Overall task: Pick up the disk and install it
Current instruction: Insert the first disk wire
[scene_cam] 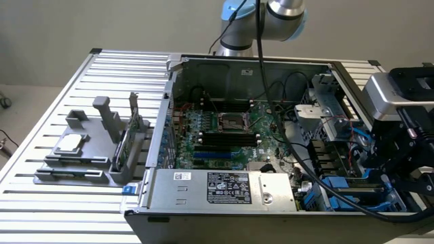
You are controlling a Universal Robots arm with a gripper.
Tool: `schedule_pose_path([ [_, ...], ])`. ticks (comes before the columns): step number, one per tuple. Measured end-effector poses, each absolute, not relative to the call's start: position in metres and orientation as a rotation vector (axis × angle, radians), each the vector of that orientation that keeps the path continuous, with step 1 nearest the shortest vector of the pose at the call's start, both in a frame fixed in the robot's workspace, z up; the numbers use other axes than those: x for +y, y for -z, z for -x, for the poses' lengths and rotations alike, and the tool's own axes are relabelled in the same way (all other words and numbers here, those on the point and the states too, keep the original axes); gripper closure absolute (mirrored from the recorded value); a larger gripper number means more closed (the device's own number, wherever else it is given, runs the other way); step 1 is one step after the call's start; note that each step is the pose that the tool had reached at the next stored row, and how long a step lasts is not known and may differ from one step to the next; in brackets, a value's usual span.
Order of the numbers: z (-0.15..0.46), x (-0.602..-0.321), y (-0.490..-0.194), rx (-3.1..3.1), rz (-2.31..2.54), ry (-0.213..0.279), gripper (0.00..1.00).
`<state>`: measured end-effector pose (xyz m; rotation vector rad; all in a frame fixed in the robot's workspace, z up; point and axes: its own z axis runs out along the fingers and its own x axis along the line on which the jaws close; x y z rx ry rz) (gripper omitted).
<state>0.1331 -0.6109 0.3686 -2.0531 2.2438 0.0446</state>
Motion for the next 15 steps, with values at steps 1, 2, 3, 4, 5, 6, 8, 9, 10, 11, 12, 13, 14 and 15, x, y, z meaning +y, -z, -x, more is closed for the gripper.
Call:
schedule_pose_path([
  [1,-0.1331,-0.6109,-0.3687,2.254,2.040,-0.044,0.69],
  [2,-0.1331,-0.6109,-0.3687,2.265,2.026,-0.044,0.69],
  [3,-0.1331,-0.6109,-0.3688,2.275,2.014,-0.044,0.69],
  [4,-0.1331,-0.6109,-0.3688,2.286,2.000,-0.044,0.69],
  [5,-0.1331,-0.6109,-0.3688,2.296,1.986,-0.044,0.69],
  [6,-0.1331,-0.6109,-0.3688,2.307,1.973,-0.044,0.69],
  [8,-0.1331,-0.6109,-0.3689,2.327,1.945,-0.044,0.69],
  [9,-0.1331,-0.6109,-0.3688,2.337,1.931,-0.044,0.69],
  [10,-0.1331,-0.6109,-0.3689,2.348,1.916,-0.044,0.69],
  [11,-0.1331,-0.6109,-0.3688,2.365,1.893,-0.044,0.69],
  [12,-0.1331,-0.6109,-0.3689,2.376,1.877,-0.044,0.69],
  [13,-0.1331,-0.6109,-0.3688,2.386,1.863,-0.044,0.69],
  [14,-0.1331,-0.6109,-0.3688,2.395,1.849,-0.044,0.69],
  [15,-0.1331,-0.6109,-0.3688,2.405,1.835,-0.044,0.69],
])
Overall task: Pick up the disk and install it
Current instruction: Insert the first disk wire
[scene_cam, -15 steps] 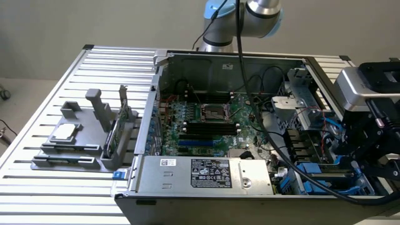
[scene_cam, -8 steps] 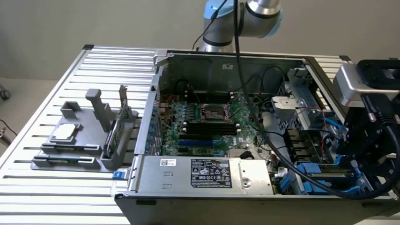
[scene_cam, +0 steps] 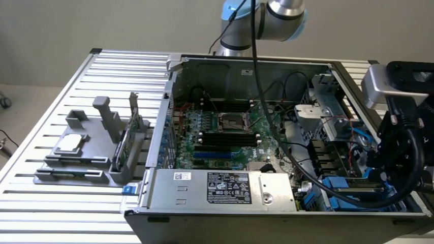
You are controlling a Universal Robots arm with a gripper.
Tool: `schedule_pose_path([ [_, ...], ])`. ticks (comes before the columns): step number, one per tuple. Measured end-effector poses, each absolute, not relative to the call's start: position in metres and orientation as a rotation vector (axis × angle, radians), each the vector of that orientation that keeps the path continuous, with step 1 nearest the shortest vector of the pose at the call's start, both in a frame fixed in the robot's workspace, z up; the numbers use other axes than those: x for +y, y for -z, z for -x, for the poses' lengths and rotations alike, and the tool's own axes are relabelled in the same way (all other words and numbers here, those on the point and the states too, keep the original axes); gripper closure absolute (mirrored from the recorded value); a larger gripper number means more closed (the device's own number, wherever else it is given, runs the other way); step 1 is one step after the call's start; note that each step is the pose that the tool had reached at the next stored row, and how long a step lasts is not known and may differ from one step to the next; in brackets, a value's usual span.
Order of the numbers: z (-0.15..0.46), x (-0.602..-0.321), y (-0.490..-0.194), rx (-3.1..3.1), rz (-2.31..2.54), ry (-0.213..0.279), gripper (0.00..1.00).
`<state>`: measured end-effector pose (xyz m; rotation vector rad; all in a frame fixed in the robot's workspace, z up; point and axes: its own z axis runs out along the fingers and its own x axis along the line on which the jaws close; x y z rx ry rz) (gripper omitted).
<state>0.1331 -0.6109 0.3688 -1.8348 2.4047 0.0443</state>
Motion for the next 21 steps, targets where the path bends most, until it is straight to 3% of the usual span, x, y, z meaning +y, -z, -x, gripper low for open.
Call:
schedule_pose_path([
  [21,-0.1331,-0.6109,-0.3688,2.600,1.507,-0.051,0.69],
])
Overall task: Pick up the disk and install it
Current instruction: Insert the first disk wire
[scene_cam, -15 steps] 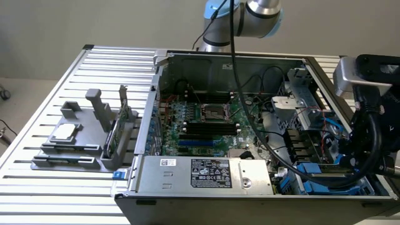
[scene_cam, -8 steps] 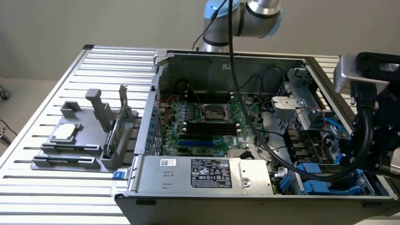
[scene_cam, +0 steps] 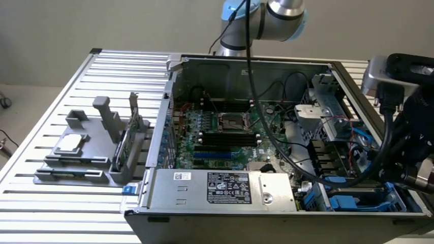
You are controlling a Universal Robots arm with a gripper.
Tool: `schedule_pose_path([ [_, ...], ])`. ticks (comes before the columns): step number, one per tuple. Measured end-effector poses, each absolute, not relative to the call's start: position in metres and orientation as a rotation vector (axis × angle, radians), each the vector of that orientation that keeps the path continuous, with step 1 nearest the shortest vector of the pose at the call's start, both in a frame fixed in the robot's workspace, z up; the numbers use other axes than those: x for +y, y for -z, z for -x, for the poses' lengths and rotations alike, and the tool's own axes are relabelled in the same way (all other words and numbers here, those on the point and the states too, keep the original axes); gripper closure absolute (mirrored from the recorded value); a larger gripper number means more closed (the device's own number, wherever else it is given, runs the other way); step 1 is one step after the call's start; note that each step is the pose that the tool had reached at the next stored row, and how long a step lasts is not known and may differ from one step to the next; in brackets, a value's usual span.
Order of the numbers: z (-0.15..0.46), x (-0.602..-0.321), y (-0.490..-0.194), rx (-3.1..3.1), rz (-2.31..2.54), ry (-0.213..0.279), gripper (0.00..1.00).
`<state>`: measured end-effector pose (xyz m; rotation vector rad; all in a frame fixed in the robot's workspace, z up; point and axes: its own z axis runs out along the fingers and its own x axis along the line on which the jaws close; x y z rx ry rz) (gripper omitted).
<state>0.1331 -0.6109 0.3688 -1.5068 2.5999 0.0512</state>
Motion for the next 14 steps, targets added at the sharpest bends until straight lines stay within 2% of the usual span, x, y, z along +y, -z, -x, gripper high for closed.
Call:
schedule_pose_path([
  [14,-0.1331,-0.6108,-0.3689,2.705,1.276,-0.061,0.69],
])
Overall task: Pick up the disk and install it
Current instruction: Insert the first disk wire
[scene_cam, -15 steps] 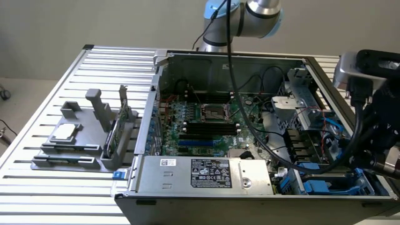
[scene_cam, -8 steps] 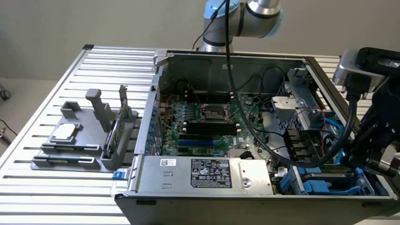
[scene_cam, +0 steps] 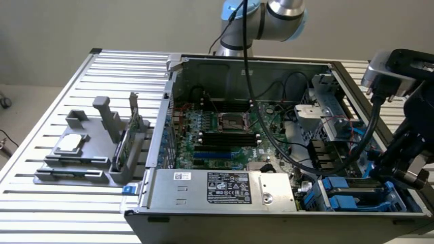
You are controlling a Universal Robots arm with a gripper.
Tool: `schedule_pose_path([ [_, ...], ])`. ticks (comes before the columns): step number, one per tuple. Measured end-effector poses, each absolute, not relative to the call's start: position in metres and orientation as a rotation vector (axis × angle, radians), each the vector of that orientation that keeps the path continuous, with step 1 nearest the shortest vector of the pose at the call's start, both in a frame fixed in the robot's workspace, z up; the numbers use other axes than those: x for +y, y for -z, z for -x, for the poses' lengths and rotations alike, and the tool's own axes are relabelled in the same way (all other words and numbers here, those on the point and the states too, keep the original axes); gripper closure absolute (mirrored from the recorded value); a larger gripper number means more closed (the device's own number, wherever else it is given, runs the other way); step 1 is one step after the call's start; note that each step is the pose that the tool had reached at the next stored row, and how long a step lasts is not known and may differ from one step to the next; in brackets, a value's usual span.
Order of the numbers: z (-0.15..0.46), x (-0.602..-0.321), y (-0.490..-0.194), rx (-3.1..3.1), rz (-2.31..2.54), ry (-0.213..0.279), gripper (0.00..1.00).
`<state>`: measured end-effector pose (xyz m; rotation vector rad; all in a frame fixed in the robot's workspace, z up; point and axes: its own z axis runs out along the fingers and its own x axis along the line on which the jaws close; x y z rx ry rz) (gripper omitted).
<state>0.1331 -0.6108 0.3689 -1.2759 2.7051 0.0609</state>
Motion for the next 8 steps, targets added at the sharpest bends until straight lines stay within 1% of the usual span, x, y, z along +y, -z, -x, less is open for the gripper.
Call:
schedule_pose_path([
  [8,-0.1331,-0.6109,-0.3689,2.736,1.165,-0.083,0.69],
])
